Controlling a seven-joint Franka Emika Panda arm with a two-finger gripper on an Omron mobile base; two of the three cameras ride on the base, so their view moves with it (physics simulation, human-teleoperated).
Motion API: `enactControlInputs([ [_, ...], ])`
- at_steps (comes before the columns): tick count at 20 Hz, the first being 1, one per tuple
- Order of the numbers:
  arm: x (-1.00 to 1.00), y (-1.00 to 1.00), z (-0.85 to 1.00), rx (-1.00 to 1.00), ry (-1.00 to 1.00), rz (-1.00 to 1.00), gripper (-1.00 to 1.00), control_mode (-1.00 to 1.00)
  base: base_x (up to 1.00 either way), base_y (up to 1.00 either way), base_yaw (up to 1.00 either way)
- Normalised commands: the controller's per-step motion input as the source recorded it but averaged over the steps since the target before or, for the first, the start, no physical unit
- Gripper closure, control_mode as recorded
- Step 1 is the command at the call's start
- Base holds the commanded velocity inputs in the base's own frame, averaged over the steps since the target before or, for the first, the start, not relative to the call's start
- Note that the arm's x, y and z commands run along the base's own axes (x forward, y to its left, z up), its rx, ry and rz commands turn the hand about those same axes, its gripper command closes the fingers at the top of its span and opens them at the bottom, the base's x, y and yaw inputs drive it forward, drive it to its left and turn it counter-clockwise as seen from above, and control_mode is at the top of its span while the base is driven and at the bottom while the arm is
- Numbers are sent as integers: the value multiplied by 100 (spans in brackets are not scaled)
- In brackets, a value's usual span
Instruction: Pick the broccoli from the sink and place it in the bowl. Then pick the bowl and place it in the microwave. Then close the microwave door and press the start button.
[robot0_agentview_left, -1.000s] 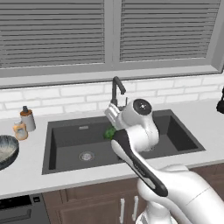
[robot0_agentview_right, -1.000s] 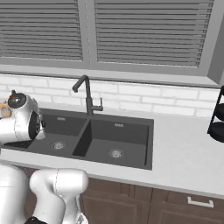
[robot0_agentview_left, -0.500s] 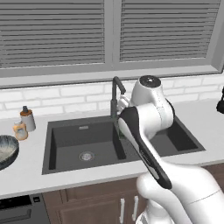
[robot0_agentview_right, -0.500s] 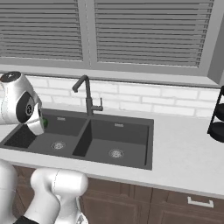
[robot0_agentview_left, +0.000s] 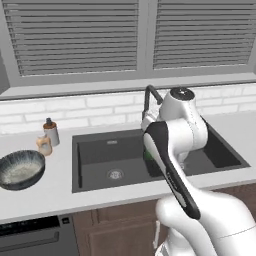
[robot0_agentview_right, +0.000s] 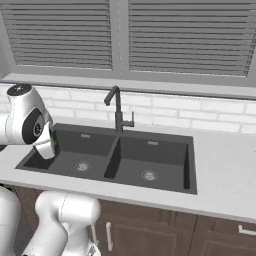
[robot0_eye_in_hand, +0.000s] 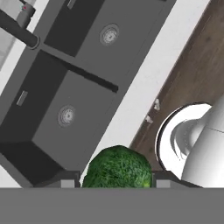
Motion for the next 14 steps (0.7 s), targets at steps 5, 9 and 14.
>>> enactControlInputs([
  [5, 0, 0, 0, 0, 0, 0, 100, 100, -8, 100, 0],
  [9, 0, 0, 0, 0, 0, 0, 100, 100, -13, 100, 0],
  [14, 0, 0, 0, 0, 0, 0, 100, 100, 19, 71, 0],
])
